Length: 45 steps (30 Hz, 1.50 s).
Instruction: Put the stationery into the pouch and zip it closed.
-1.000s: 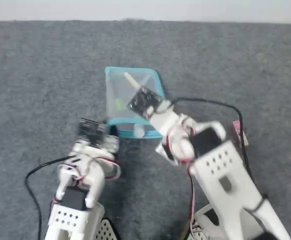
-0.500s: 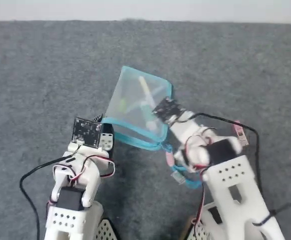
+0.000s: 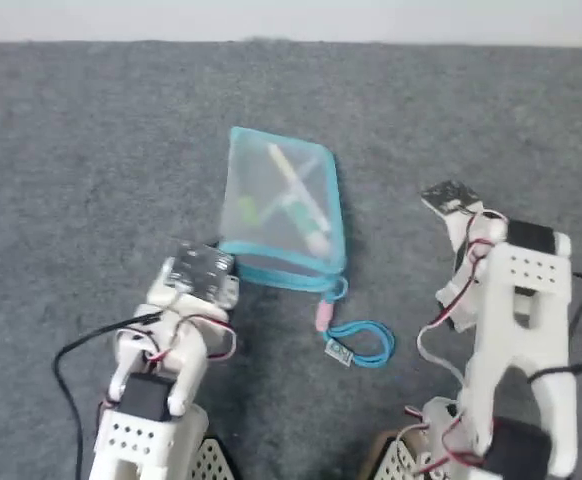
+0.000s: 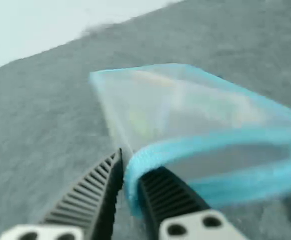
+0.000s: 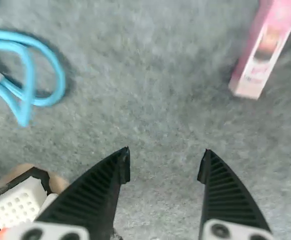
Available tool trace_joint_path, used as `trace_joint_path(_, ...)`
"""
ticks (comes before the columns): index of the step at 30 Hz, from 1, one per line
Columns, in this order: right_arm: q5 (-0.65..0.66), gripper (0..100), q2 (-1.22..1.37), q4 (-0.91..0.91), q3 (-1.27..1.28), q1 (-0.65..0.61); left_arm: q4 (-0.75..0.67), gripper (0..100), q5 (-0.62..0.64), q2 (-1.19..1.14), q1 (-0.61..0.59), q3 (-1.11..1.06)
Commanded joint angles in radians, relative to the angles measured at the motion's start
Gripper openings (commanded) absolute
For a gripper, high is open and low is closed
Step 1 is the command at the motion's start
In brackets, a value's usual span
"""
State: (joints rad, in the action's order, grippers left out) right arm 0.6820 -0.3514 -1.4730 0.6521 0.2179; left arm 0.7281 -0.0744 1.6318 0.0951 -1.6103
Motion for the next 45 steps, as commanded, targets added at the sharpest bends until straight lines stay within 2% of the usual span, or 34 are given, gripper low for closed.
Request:
trace_joint_path(1,0.02,22.0,0.036,0.035,-0.048,0.053,-0.018,1,0.135,0.009,-0.181,0.076)
trace_joint_path(5,0.011,22.0,0.07,0.074,-0.049,0.051,0.014,1,-0.048,0.017,0.011,0.013)
trace_joint_path(6,0.011,22.0,0.073,0.081,-0.051,0.054,0.012,1,-0.031,0.017,-0.021,0.039)
trace_joint_path(8,0.012,22.0,0.077,0.099,-0.048,0.076,0.011,1,0.084,0.009,-0.158,0.096)
trace_joint_path(9,0.012,22.0,0.079,0.113,-0.048,0.093,0.012,1,0.127,0.009,-0.187,0.096)
trace_joint_path(10,0.011,22.0,0.081,0.133,-0.046,0.101,0.015,1,0.115,0.009,-0.166,0.076)
trace_joint_path(13,-0.006,22.0,0.081,0.182,-0.048,0.101,0.012,1,-0.1,0.017,0.038,-0.008)
trace_joint_path(14,-0.037,22.0,0.081,0.209,-0.048,0.102,0.012,1,-0.107,0.017,0.048,0.001)
trace_joint_path(17,-0.124,22.0,0.079,0.305,-0.006,0.102,0.009,1,0.021,0.015,0.015,0.033)
trace_joint_path(18,-0.129,22.0,0.077,0.332,0.014,0.097,0.009,1,0.031,0.012,0.018,0.031)
trace_joint_path(25,-0.127,22.0,0.084,0.384,0.031,-0.001,0.011,1,0.006,0.017,0.014,0.002)
trace_joint_path(34,-0.006,22.0,0.199,0.498,0.031,0.05,0.011,1,0.008,0.017,0.014,0.001)
trace_joint_path(39,-0.002,22.0,0.361,0.651,0.025,0.101,0.011,1,0.008,0.017,0.014,-0.001)
trace_joint_path(45,-0.002,21.4,0.377,0.641,0.006,0.104,-0.034,1,0.006,0.015,0.014,-0.035)
